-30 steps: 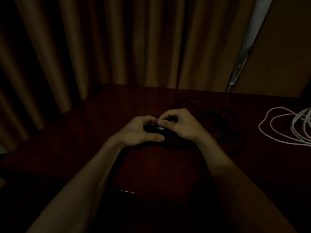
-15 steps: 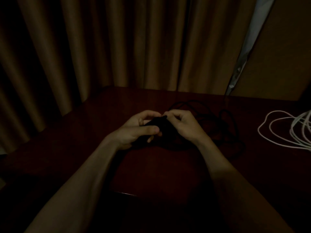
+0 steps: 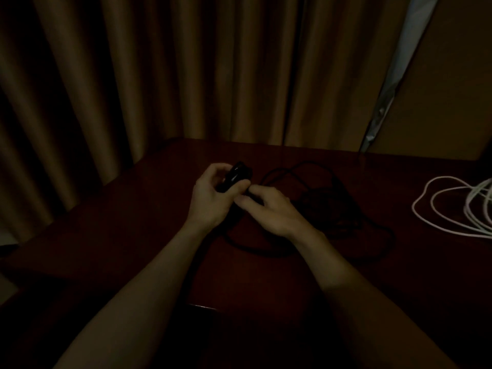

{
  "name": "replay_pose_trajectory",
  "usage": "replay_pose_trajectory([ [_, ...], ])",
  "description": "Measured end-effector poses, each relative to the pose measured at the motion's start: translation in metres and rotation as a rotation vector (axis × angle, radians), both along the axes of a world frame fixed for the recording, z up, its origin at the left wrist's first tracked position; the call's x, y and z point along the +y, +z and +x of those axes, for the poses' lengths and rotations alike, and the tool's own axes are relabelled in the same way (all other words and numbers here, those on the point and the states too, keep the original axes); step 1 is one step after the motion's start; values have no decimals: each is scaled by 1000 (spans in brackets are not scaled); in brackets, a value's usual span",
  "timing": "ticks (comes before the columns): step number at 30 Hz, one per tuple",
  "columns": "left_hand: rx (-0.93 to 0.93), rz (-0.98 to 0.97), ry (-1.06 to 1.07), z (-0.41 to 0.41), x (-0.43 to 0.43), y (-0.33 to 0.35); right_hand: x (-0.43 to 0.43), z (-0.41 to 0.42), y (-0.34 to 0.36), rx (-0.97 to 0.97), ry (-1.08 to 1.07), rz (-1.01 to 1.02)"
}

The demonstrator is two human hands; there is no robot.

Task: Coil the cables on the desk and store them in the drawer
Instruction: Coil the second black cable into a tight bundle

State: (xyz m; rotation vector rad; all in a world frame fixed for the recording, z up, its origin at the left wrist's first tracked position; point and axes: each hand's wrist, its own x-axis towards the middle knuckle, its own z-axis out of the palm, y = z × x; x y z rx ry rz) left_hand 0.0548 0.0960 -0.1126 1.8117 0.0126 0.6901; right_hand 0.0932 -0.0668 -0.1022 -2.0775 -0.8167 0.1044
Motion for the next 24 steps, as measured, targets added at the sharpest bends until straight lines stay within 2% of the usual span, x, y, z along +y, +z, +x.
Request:
replay_pose_trajectory([
  [5,-103,347,-24,1,-6,-4,10,-2,-6,85,-34,250],
  [7,-24,462,-30,3,-5,-5,12,-1,-7,102,-101,316],
  [9,95,453,-114,3,-3,-6,11,1,-7,129,-134,344],
  [11,131,363,-215,2,-2,-4,8,5,-8,117,-141,318],
  [13,148,171,-271,1,-1,-1,5,9,-8,39,-133,285],
  [15,207,-62,-292,1,2,3,0,8,-4,28,-81,354],
  [16,232,-115,-323,1,5,3,-3,7,-1,47,-44,401],
  [19,178,-46,-386,-2,1,3,-9,9,-1,87,-3,442],
  [24,-27,213,-123,-5,-7,-4,0,7,-1,16,-106,275],
])
